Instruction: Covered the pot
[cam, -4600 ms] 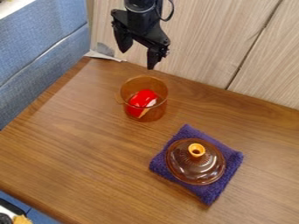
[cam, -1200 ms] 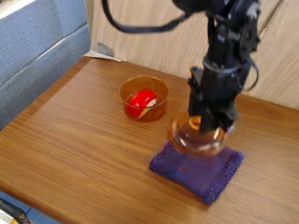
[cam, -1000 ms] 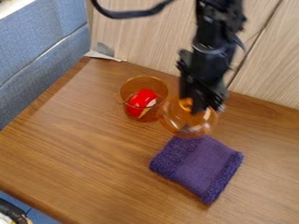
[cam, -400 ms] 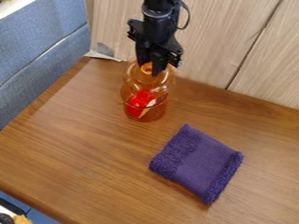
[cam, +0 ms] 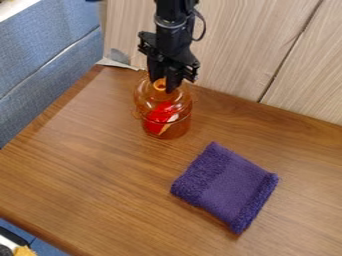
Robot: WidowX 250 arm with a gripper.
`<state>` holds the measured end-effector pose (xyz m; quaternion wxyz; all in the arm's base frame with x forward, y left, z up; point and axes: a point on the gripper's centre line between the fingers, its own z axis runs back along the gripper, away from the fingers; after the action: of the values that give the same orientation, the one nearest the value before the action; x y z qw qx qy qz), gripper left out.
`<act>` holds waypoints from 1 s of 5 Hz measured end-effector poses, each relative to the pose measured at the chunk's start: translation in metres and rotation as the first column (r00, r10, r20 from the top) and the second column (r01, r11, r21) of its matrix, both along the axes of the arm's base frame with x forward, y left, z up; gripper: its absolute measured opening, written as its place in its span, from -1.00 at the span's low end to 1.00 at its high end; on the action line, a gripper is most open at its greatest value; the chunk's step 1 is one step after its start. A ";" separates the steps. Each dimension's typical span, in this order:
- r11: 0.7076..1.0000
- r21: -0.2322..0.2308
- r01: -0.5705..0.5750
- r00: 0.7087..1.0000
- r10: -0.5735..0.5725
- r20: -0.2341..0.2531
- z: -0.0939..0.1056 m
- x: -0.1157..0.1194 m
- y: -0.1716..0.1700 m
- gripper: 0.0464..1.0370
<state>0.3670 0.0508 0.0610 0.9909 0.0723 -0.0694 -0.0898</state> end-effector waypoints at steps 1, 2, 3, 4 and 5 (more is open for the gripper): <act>1.000 -0.008 -0.003 1.000 0.003 0.001 0.000 0.000 -0.001 -0.32; 1.000 -0.013 -0.002 1.000 0.002 -0.012 -0.003 -0.003 -0.003 -0.32; 0.999 -0.032 0.006 0.999 -0.007 -0.035 -0.012 -0.004 -0.006 -0.32; 0.999 -0.040 0.010 0.999 -0.012 -0.041 -0.015 -0.004 -0.007 -0.19; 0.999 -0.050 -0.002 0.998 -0.001 -0.055 -0.016 -0.005 -0.007 0.43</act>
<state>0.3624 0.0434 0.0447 0.9940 0.0451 -0.0442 -0.0897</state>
